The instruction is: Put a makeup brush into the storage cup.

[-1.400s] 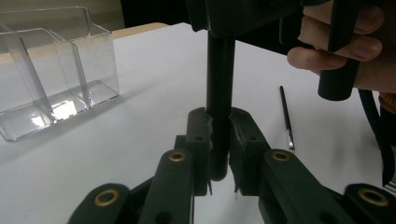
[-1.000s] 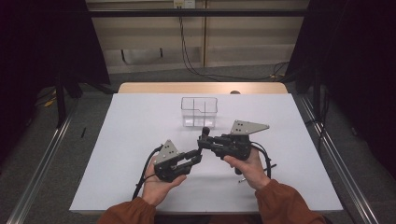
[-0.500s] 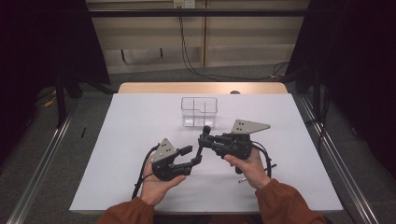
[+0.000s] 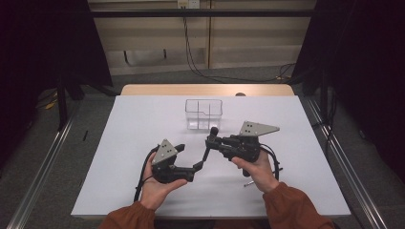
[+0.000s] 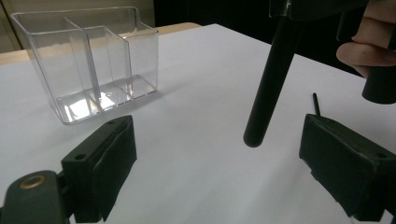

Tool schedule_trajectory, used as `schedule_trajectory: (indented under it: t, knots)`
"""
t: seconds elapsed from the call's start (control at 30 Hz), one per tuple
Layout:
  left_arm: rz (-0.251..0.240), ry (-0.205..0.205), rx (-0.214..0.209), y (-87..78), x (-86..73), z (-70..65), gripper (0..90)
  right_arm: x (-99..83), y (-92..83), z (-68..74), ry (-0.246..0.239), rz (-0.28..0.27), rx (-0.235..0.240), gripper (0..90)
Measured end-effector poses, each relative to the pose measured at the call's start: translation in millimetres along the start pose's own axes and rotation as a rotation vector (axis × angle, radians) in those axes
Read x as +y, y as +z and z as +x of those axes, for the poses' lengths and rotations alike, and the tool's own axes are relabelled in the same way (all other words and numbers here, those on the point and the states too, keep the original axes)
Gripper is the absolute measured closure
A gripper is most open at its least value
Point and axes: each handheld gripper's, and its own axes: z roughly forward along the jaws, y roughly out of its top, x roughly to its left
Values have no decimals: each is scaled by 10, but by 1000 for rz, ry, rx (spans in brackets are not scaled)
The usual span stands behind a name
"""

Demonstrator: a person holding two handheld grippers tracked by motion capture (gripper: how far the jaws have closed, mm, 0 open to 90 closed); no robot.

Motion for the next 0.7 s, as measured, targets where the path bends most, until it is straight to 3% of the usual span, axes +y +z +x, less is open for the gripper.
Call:
schedule_trajectory:
  t: [0.43, 0.47, 0.7]
  knots:
    - [-51, -14, 19, -234, 61, 138, 37, 12, -54, -21, -10, 1, -30, 802]
    - [-45, -9, 40, -290, 86, 169, 27, 16, -62, -28, -6, -3, -32, 802]
    - [-40, -16, 58, -436, 33, 263, 26, 20, -68, -52, 0, -2, -43, 802]
